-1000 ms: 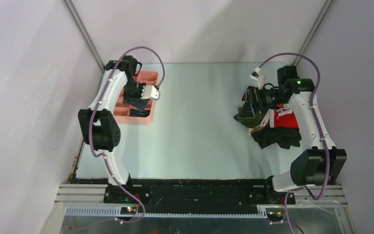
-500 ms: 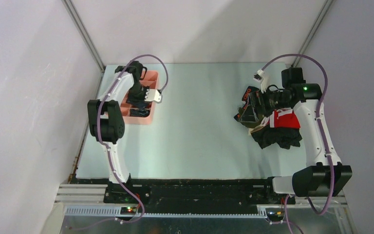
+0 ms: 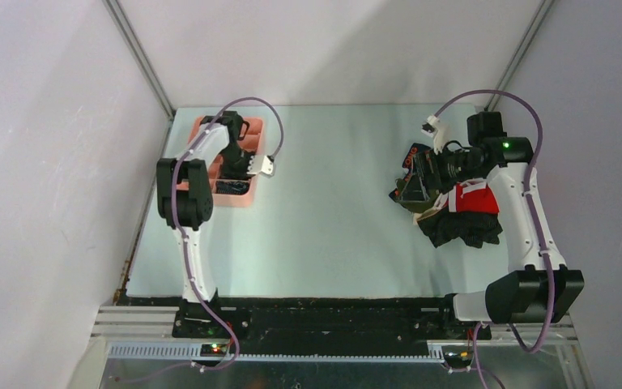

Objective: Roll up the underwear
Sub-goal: Place the underwear in the storage box, then reset both arms

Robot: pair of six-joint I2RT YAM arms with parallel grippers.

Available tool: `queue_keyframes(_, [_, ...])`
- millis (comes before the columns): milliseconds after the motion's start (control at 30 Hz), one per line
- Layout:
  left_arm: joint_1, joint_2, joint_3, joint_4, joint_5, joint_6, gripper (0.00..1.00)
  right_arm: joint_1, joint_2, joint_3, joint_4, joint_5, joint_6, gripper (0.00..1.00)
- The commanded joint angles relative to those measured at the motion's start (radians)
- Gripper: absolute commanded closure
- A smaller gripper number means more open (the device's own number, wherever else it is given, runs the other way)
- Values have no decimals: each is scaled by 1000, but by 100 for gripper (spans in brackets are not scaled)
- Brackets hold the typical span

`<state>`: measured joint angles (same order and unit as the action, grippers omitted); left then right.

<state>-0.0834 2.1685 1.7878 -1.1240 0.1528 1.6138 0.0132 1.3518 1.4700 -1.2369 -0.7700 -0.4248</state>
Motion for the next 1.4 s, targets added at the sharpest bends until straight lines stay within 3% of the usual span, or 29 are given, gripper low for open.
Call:
queue_keyframes(0, [7,48,23,-38,29,-2,97,12,7,30,10,21,3,1])
queue_keyframes(100, [19,74,41,-46,30,-35,92,14,13,34,8,33,3,1])
queue_keyframes(200, [48,72,24,-25,56,-69,73,17,18,37,11,33,4,1])
queue_keyframes(333, [66,2,-41,45,67,-76,58,15,31,54,11,38,1,1])
queue_keyframes(767, [67,-211,-31,-122,35,16,42,-4,88,179,20,90,38,0])
queue_keyframes(800, [67,-236,-34,-126,29,11,36,-4,94,198,33,108,44,0])
queue_keyframes(833, [68,-258,-33,-121,29,-2,24,-4,97,208,42,120,63,1])
queue_keyframes(933, [67,-329,-4,-90,90,-189,19,-4,90,249,165,265,153,0])
queue_keyframes(967, [65,-347,8,-44,146,-259,6,-2,86,250,208,327,234,1])
queue_keyframes(1033, [60,-410,31,105,225,-592,1,21,82,256,348,543,349,1])
queue_keyframes(1067, [61,-460,24,165,263,-851,1,43,87,259,373,675,376,0])
queue_keyframes(1100, [61,-487,13,287,274,-986,1,55,92,268,408,722,408,1])
queue_keyframes(1133, [63,-548,-21,346,285,-1224,1,78,105,272,424,819,414,1])
queue_keyframes(1200, [62,-658,-121,525,278,-1499,1,109,119,277,468,896,408,1])
queue_keyframes(1267, [56,-773,-268,777,295,-1652,0,142,134,286,494,924,377,1])
queue_keyframes(1367, [8,-897,-411,869,224,-1634,1,191,163,314,505,904,324,0])
